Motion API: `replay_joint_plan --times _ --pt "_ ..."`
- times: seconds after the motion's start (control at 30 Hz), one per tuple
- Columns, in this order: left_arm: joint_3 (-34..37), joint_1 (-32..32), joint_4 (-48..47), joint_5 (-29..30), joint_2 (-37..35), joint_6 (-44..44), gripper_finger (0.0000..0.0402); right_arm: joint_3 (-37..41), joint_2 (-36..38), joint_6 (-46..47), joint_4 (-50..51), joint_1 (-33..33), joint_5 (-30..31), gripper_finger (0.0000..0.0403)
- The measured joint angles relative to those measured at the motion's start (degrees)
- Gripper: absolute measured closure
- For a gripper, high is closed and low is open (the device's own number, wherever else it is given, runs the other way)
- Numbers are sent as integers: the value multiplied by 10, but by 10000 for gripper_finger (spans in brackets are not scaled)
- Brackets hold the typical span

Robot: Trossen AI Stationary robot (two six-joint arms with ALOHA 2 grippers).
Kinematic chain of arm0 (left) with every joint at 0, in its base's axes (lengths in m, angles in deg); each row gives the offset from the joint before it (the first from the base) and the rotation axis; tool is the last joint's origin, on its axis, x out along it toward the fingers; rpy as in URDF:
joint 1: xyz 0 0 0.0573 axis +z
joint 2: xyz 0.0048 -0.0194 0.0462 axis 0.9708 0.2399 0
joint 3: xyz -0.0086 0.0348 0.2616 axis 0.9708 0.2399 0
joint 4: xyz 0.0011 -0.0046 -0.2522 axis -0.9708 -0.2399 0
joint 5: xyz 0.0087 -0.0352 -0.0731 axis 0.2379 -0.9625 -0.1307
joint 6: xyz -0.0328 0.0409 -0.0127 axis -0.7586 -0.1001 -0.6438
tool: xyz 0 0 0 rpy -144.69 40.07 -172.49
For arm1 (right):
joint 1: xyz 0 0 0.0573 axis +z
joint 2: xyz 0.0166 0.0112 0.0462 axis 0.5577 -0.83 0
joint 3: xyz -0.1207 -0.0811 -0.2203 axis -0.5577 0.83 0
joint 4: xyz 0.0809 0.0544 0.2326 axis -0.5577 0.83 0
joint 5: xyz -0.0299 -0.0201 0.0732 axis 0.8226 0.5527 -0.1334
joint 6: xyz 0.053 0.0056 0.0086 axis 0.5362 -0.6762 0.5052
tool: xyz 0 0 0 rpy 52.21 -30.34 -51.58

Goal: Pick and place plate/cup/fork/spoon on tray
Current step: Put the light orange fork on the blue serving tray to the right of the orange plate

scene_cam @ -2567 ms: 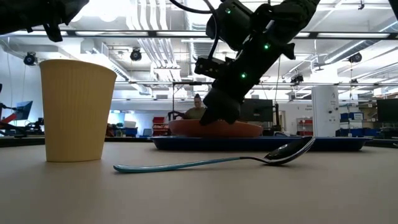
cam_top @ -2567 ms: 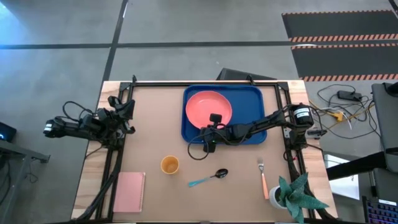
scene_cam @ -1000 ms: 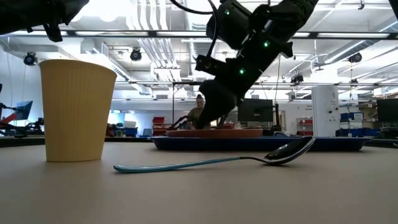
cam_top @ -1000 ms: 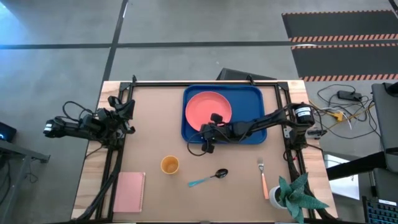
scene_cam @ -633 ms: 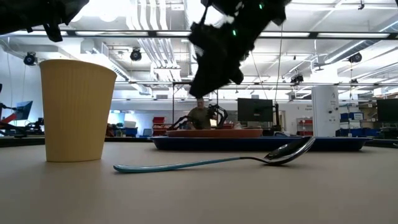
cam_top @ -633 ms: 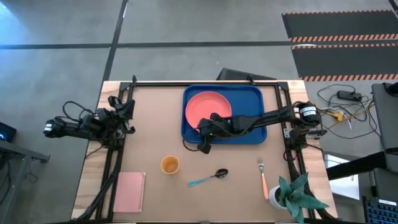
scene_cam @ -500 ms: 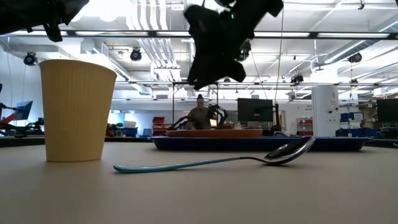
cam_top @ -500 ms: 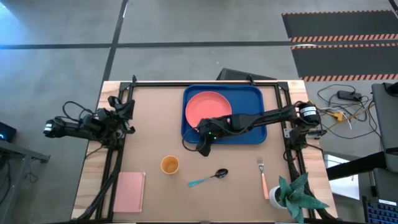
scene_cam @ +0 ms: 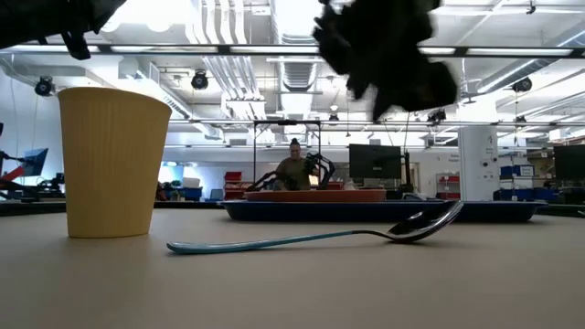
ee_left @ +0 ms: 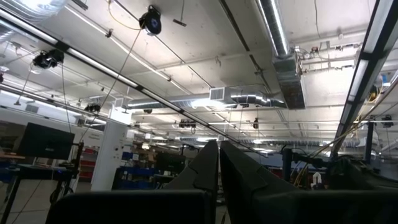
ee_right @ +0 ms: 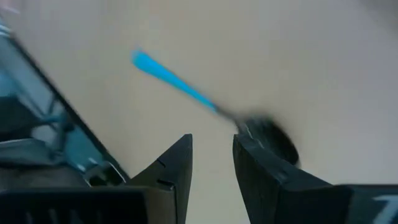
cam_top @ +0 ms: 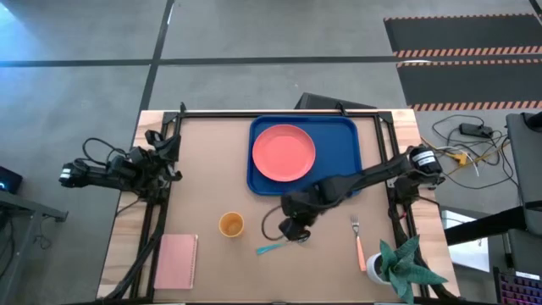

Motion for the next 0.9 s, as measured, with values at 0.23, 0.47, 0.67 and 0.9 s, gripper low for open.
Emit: replay_joint_plan --times 0.23,0.47,0.67,0.9 --pt "-2 0 6 0 -2 5 402 7 17 82 129 37 -8 274" --pt "-2 0 6 0 -4 5 402 61 60 122 124 63 21 234" --pt "-2 0 5 0 -4 5 402 136 128 208 123 86 43 222" --pt "-1 0 5 0 -3 5 402 251 222 336 124 127 41 222"
